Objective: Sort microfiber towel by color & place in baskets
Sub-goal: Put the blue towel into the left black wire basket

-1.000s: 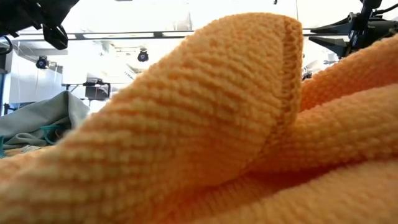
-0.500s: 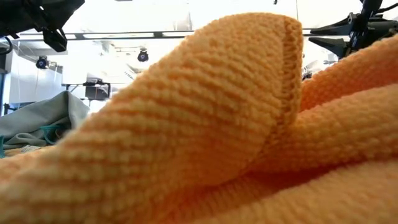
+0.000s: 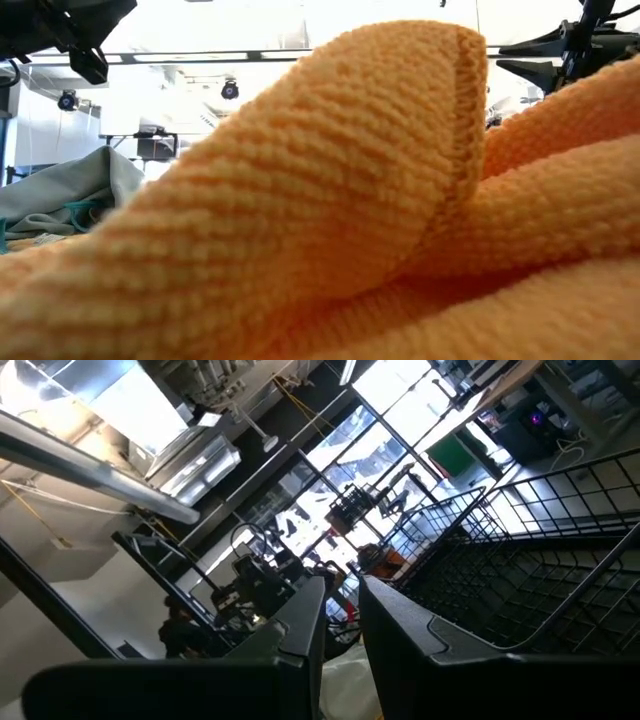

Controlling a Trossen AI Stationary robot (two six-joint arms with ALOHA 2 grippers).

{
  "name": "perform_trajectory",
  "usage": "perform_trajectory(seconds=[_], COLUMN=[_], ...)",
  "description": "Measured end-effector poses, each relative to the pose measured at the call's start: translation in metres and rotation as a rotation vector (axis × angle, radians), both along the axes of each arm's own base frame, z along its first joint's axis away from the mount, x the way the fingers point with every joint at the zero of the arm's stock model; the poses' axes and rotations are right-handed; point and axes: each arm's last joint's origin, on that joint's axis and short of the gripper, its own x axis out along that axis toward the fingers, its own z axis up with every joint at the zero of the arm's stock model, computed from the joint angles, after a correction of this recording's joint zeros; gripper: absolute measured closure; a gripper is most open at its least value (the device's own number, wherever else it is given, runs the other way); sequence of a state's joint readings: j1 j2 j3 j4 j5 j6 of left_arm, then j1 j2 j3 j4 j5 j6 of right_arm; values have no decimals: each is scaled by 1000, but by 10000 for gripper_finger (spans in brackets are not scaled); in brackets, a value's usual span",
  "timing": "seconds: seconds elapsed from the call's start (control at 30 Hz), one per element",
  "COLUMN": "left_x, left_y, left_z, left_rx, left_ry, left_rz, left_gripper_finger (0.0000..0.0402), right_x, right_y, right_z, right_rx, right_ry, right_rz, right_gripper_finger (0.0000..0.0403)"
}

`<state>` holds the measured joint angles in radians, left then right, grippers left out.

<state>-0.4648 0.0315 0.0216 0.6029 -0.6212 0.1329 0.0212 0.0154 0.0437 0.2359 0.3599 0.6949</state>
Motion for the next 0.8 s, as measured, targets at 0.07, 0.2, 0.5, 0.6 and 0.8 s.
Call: perform_trajectory(seconds=[0.07,0.2,0.5,0.6,0.8], left_x=[0,0,0,-2,-11], left_y=[0,0,0,1,5], left_z=[0,0,1,4,19], left_rx=[0,0,-2,-9,-32], left_ry=[0,0,-7,-43,-148], left_rz=[0,0,-1,7,31], left_gripper_finger=[367,367,367,367,367], right_x=[0,0,0,0,-1], right_y=[0,0,0,0,0], right_z=[0,0,0,1,3], right_rx=[0,0,7,11,12], right_ry=[0,0,-4,-20,-39], right_rz=[0,0,2,3,-4], right_gripper_finger=[344,344,344,344,344])
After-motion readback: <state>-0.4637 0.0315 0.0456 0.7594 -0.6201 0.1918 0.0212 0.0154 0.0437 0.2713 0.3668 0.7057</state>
